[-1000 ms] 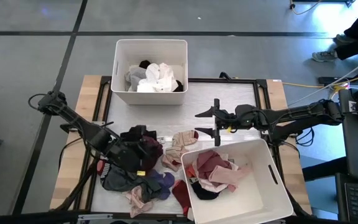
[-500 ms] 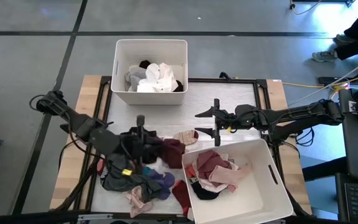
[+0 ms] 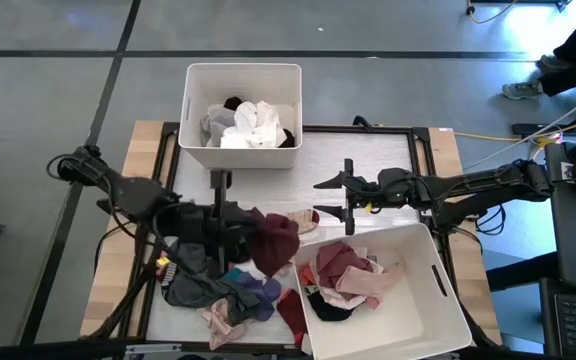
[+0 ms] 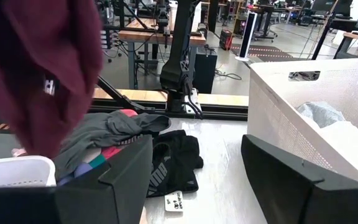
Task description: Sort clothes
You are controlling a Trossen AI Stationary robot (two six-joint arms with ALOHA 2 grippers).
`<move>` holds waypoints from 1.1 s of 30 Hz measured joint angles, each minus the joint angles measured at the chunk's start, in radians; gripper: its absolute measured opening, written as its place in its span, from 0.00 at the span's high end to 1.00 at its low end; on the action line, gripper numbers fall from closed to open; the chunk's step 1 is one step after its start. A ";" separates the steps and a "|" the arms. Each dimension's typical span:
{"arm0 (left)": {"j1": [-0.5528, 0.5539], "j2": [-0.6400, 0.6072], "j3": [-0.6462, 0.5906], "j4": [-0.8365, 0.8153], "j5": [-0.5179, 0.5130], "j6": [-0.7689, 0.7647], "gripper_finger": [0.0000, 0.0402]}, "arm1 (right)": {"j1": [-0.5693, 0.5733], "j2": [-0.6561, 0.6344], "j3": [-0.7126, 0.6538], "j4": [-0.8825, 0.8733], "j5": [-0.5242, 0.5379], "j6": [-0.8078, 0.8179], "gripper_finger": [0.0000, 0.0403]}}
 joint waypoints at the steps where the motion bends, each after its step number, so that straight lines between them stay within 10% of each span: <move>1: 0.008 0.000 0.000 0.017 0.027 -0.001 0.99 | 0.000 0.000 0.000 0.000 0.000 0.000 0.38; 16: 0.156 0.173 0.000 0.289 0.311 -0.081 0.99 | 0.000 0.000 0.000 -0.024 0.000 0.000 0.38; 33: 0.192 0.337 -0.001 -0.229 0.311 -0.257 0.98 | 0.000 0.000 0.000 -0.052 0.000 0.000 0.38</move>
